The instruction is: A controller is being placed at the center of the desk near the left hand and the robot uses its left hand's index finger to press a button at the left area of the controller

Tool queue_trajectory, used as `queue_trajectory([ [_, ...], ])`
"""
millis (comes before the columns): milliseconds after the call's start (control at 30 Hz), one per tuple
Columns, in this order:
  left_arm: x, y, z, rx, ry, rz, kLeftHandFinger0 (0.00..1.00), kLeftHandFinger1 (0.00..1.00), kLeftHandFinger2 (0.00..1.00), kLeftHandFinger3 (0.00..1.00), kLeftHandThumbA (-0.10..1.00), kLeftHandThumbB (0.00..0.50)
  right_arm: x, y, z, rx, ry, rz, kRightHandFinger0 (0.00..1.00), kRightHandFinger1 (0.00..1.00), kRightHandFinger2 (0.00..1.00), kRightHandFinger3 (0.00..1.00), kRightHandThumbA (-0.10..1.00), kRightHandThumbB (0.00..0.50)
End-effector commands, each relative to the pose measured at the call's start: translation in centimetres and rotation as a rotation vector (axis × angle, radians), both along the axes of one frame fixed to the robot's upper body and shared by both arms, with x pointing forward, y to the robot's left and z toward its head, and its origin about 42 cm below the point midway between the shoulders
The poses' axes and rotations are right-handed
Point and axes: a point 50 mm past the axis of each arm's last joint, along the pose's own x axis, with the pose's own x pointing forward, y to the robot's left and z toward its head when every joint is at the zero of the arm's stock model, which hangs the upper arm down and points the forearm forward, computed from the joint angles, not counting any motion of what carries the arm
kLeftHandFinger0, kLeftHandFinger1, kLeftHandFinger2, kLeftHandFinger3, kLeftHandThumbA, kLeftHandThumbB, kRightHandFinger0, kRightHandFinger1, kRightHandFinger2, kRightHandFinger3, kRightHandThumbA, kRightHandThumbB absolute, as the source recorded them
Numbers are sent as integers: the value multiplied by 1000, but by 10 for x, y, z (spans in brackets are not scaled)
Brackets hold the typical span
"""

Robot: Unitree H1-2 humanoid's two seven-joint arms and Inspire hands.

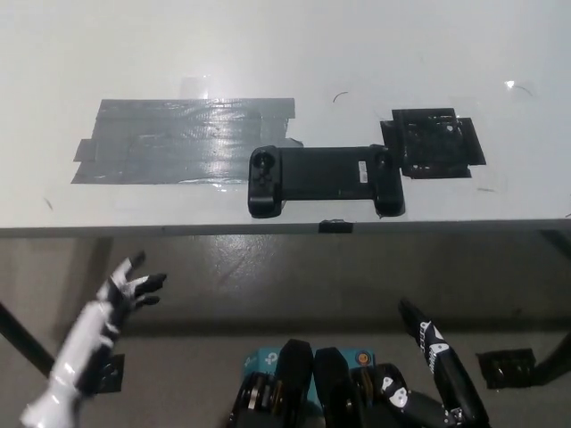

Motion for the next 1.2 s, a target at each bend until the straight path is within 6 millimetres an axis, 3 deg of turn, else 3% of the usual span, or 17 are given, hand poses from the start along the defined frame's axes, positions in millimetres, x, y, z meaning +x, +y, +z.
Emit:
queue_trajectory([
  [0,30,10,78,-112,64,-217,13,0,2,1000,1000,339,-2,1,5,-8,-61,33,1000,1000,1000,1000,647,198],
  [100,58,21,112,-193,68,-274,0,0,19,1000,1000,357,1,2,6,-13,-56,44,1000,1000,1000,1000,650,198],
  [133,65,22,118,-196,80,-286,0,0,77,1000,1000,368,1,3,5,-12,-57,45,1000,1000,1000,1000,650,196],
  [167,74,24,126,-198,106,-306,10,59,214,1000,1000,386,1,3,5,-9,-57,46,1000,1000,1000,1000,643,193],
  [233,95,24,146,-158,165,-361,37,112,319,1000,1000,377,1,2,6,-6,-59,43,1000,1000,1000,1000,640,197],
  [367,125,14,162,-107,259,-474,0,81,346,1000,1000,382,0,1,8,-12,-62,40,1000,1000,1000,1000,641,194],
  [400,137,10,163,-92,304,-515,0,71,350,1000,1000,424,0,1,8,-16,-62,41,1000,1000,1000,1000,644,198],
  [467,149,4,165,-61,342,-538,0,77,362,1000,1000,441,0,0,8,-21,-65,41,1000,1000,1000,1000,645,197],
  [700,183,-23,169,17,459,-611,0,52,366,1000,1000,421,1,3,10,-31,-69,52,1000,1000,1000,1000,657,211],
  [867,194,-36,163,92,516,-607,0,1,318,1000,1000,423,4,4,13,-41,-83,56,1000,1000,1000,1000,618,228],
  [1100,207,-47,150,100,610,-618,0,0,279,1000,1000,441,7,2,18,-47,-91,57,1000,1000,1000,1000,617,223],
  [1167,209,-48,145,110,633,-617,0,0,243,1000,1000,426,7,2,18,-52,-94,57,1000,1000,1000,1000,622,221],
])
